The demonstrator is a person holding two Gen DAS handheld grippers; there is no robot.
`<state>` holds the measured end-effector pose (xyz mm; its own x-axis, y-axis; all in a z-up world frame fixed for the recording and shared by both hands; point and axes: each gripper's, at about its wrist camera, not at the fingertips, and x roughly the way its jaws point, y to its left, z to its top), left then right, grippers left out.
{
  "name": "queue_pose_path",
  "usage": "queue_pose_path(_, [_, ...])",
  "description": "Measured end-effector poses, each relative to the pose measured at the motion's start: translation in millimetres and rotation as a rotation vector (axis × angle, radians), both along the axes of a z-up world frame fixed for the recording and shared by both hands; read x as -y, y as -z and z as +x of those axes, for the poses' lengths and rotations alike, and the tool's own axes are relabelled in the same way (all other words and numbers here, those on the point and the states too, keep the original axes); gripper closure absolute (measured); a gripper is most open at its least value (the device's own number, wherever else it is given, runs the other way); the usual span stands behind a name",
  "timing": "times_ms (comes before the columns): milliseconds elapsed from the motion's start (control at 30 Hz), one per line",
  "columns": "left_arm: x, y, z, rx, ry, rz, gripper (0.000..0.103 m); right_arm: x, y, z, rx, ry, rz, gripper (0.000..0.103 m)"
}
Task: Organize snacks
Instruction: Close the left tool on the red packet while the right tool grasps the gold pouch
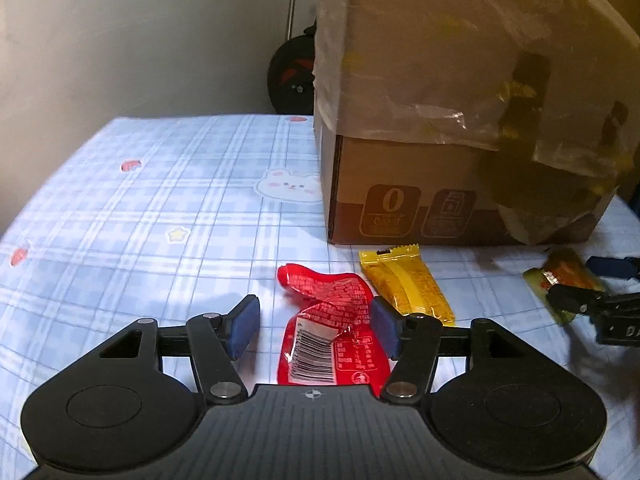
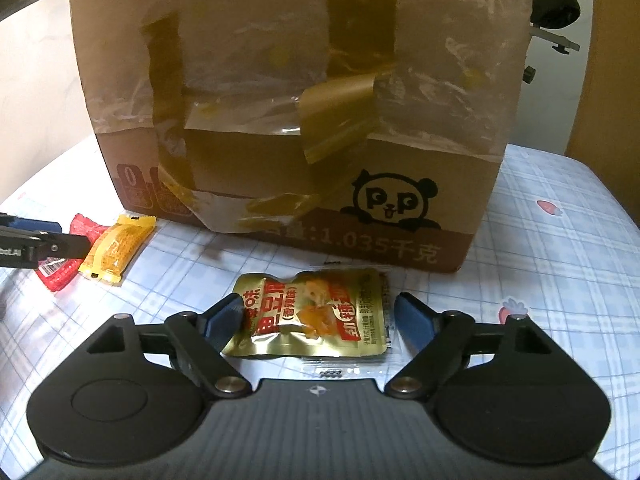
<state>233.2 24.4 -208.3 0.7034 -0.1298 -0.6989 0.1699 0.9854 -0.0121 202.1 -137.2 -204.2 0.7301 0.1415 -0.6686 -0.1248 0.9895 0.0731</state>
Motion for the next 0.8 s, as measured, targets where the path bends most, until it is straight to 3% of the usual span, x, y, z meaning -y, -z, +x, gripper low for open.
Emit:
queue_pose_path(67, [2.7, -0.6, -1.3, 0.007, 0.002, 0.008, 0.048, -0.2, -0.1, -0.4, 0.001, -0.001, -0.004, 0.019])
queue_pose_path(100, [2.0, -1.4, -2.5, 0.011, -0.003, -0.002, 0.061, -0.6, 0.0, -0.7, 0.001, -0.002, -0.005, 0.019])
queue_pose_path(200, [-2.0, -4.2, -6.6, 0.010, -0.020, -0.033, 0.071, 0.9, -0.3, -1.5, 0.005, -0.001, 0.004, 0.020])
queue_pose_path(533, [-2.5, -8.3, -34.6, 0.015, -0.095, -0.113, 0.072, 10.2, -3.4, -6.6, 0.019, 0.027, 0.051, 0.028])
queue_pose_path(800, [-4.5, -0.4, -46.5, 0.020, -0.101, -0.124, 0.071, -2.0, -4.3, -8.0, 0.027, -0.009, -0.005, 0.027])
